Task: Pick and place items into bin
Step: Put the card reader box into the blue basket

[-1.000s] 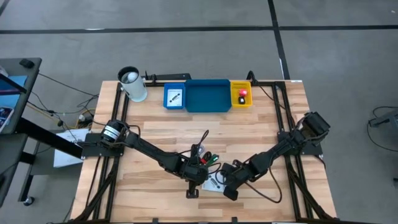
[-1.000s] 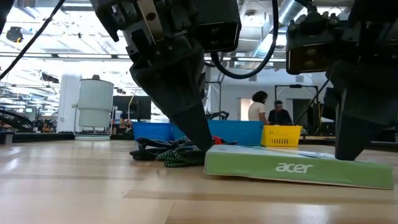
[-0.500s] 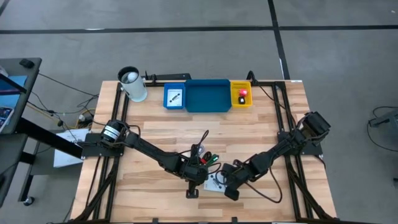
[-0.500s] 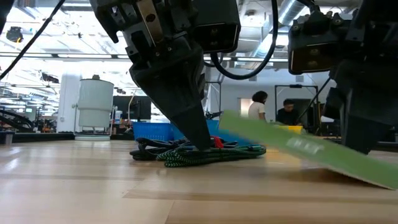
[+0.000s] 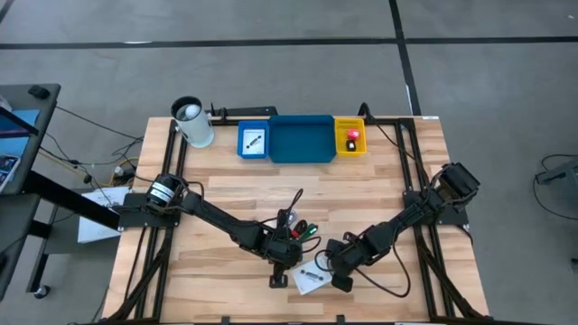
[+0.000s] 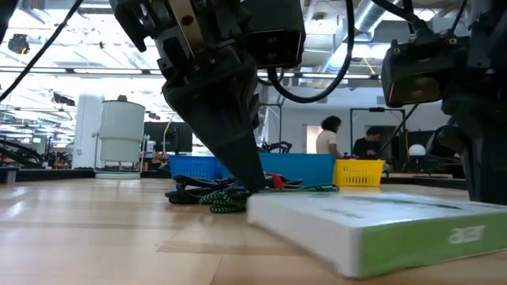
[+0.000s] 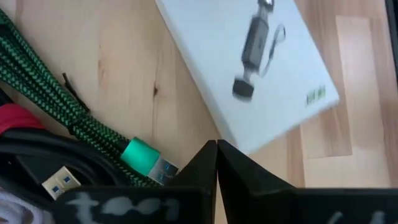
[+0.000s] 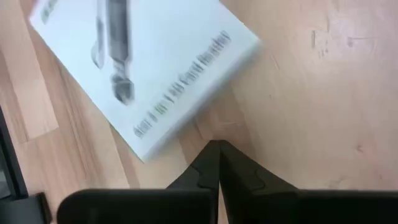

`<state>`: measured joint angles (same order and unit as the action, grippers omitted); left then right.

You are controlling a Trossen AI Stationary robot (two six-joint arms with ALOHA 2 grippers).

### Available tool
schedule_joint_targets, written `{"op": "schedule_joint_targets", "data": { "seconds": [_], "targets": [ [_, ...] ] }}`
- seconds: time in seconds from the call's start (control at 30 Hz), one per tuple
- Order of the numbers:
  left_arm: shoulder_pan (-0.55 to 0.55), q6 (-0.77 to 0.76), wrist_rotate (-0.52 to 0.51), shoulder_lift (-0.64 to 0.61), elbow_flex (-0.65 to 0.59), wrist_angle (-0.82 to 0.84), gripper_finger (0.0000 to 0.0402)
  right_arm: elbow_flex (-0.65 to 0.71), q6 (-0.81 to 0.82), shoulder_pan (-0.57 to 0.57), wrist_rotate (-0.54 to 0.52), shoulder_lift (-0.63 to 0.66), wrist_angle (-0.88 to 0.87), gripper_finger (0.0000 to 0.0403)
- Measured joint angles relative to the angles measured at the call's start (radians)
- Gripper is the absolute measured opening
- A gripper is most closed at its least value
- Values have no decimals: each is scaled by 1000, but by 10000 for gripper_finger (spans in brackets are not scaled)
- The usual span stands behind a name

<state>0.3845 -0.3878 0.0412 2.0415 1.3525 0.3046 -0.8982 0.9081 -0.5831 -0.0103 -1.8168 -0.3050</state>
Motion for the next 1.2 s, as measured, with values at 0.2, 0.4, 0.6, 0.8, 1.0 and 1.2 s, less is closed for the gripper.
{"op": "schedule_joint_targets", "data": {
  "seconds": [0.2, 0.4, 0.6, 0.8, 1.0, 1.2],
  "targets": [
    [-4, 10, 0, 0, 0, -17, 0, 0, 7, 0, -6, 0, 0, 0],
    [-12, 11, 3, 0, 0, -14, 0, 5, 3, -1, -33, 26, 11, 0],
    [-13, 4, 3, 0, 0, -6, 0, 11, -11, 16, -167, 123, -32, 0],
    [-14, 0, 2, 0, 0, -7, 0, 11, -52, 23, -155, 143, 60, 0],
    [-14, 0, 2, 0, 0, -3, 0, 10, -68, 16, -106, 99, 146, 0],
    [-14, 0, 2, 0, 0, 0, 0, 8, -70, 15, -75, 72, 166, 0]
  ]
}}
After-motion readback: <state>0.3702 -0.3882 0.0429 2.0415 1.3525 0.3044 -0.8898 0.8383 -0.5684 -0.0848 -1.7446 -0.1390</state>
